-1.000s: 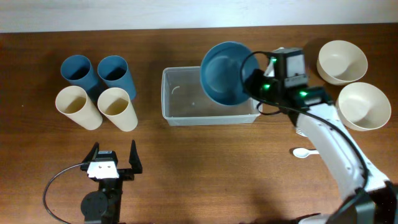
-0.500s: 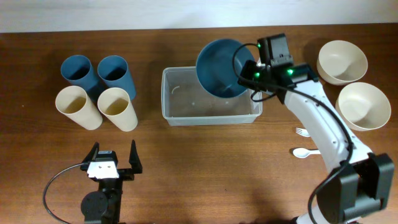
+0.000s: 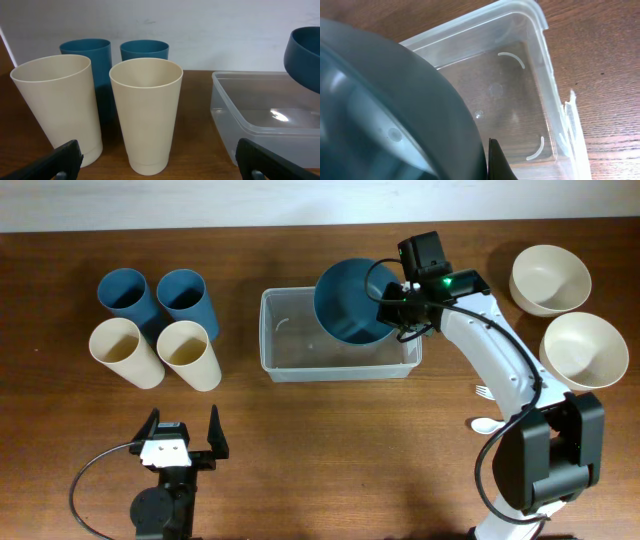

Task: Pack container
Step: 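Lower the blue bowl into the container, release, withdraw right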

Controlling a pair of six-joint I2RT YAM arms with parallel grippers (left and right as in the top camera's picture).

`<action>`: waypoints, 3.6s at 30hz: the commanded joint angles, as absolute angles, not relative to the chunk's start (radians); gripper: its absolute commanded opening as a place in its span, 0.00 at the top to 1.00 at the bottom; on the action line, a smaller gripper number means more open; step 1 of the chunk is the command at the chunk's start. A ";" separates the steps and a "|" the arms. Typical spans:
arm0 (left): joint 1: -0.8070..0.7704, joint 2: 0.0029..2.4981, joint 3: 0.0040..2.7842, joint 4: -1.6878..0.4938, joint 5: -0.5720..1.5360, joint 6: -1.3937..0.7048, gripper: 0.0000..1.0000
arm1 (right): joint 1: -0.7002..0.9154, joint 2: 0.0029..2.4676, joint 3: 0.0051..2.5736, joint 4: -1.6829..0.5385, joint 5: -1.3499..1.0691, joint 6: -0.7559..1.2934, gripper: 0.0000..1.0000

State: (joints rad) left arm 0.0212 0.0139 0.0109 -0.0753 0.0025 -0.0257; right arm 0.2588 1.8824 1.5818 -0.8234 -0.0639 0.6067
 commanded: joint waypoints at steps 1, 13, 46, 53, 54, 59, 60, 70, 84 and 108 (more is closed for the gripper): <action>0.027 0.005 0.009 -0.083 0.000 -0.013 0.00 | 0.268 1.898 1.605 -0.823 -0.031 0.638 0.96; 0.027 0.005 0.009 -0.083 0.000 -0.013 0.00 | 0.268 1.967 1.605 -0.838 -0.055 0.641 0.96; 0.027 0.005 0.009 -0.083 0.000 -0.013 0.00 | 0.268 2.074 1.605 -0.835 -0.086 0.662 0.85; 0.027 0.005 0.009 -0.083 0.000 -0.013 0.00 | 0.268 2.073 1.605 -0.834 -0.093 0.662 0.74; 0.027 0.005 0.009 -0.083 0.000 -0.014 0.00 | 0.268 2.073 1.605 -0.834 -0.093 0.662 0.70; 0.027 0.005 0.009 -0.083 0.000 -0.013 0.00 | 0.268 2.073 1.624 -0.849 -0.093 0.662 0.43; 0.027 0.005 0.009 -0.083 0.000 -0.013 0.00 | 0.268 2.073 1.640 -0.863 -0.093 0.662 0.41; 0.027 0.005 0.009 -0.083 0.000 -0.013 0.00 | 0.268 2.072 1.963 -1.110 -0.093 0.632 0.34; 0.027 0.005 0.009 -0.083 0.000 -0.014 0.00 | -0.035 2.071 2.281 -1.472 0.039 0.736 0.01; 0.027 0.005 0.009 -0.083 0.000 -0.013 0.00 | -0.705 2.069 2.180 -1.696 0.021 0.693 0.01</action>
